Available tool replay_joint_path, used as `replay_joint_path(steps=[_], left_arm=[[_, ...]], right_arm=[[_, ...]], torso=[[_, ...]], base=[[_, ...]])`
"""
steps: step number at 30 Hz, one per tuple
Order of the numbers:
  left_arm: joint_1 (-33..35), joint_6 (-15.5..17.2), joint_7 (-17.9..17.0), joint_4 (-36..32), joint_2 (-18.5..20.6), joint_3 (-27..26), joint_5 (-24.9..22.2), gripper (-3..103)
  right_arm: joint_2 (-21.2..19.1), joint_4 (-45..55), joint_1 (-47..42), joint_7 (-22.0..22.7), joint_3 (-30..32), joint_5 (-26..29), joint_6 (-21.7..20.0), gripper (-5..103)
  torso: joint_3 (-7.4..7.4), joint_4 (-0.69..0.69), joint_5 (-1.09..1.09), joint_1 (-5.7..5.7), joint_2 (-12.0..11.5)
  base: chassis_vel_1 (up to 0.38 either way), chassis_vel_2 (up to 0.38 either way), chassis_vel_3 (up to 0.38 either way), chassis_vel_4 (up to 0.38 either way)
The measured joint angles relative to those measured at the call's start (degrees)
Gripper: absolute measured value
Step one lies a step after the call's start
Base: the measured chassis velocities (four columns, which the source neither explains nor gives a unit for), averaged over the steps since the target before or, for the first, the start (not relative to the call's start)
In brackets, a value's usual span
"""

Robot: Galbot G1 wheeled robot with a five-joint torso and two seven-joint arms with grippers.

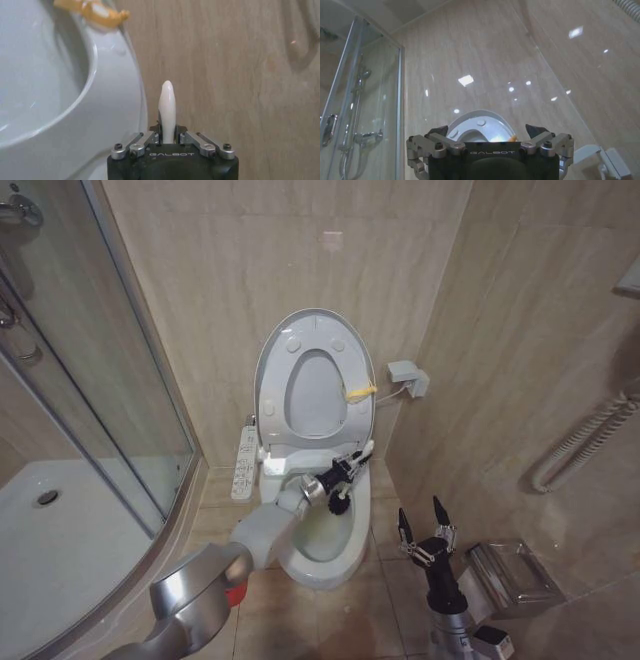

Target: Open the toilet lid, clean the toilet bowl with a toilet brush, close the toilet lid, and flush.

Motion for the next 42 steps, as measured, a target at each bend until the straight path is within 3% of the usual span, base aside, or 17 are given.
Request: replay_joint_path(steps=[9,15,19,24,27,32,36,40,42], left_arm=[[2.62,0.66,-0.43,1.36,1.42,0.13,1.78,19],[0.41,-0.02,-0.49,-2.3,0.03,-0.68,-0.21,19],[1.15,0.37,-0.35,0.19,0.01,-0.85,-0.1,19],[3.3,1.48,-0.53,2.74,0.01,-1.5,1.39,19],[3.67,1.57,-0.83,3.06,1.0,-1.24,2.91,19],[3.25,1.65,-1.18,1.85,4.13,-0.26,3.73,19],[2.82,1.87,1.1,-0.52,4.09,-0.07,-0.91,19],[1.52,1.74,2.93,-2.15,0.28,-1.43,-5.92,19],[1.29,1.79,2.93,-1.87,0.09,-1.88,-6.45,19]], right_arm=[[-0.2,-0.05,0.11,-0.22,-0.06,-0.01,-0.03,100],[0.44,-0.04,0.12,-0.76,-0.65,-0.57,-0.05,100],[0.48,-0.04,-0.08,-1.76,-0.65,-0.27,-0.09,100],[0.13,-0.21,-0.22,-2.19,-0.06,0.34,-0.1,100],[0.25,-0.48,-0.09,-2.27,-0.11,0.36,-0.1,100],[0.72,-0.65,0.28,-2.38,-0.75,0.04,-0.08,100],[0.74,-0.7,0.45,-2.38,-0.9,-0.21,-0.08,100],[0.77,-0.9,0.44,-2.43,-0.82,-0.33,-0.08,100],[0.76,-0.93,0.35,-2.5,-0.66,-0.3,-0.08,100]], torso=[[0.0,0.04,0.0,0.0,0.0],[0.0,-0.08,-0.03,0.0,0.0],[0.0,0.02,0.0,0.0,0.0],[0.0,0.02,-0.01,-0.01,0.0],[0.0,-0.04,-0.03,0.0,0.0],[0.0,0.02,-0.02,-0.01,0.0],[0.01,0.06,0.01,0.0,0.0],[0.0,-0.09,-0.03,0.0,0.0],[0.0,-0.07,-0.01,0.0,0.0]], base=[[0.0,0.0,0.0,0.0],[0.0,0.0,0.0,0.0],[0.0,0.0,0.0,0.0],[0.0,0.0,0.0,0.0],[0.0,0.0,0.0,0.0],[0.0,0.0,0.0,0.0],[0.0,0.0,0.0,0.0],[0.0,0.0,0.0,0.0],[-0.009,-0.029,-0.013,-0.006]])
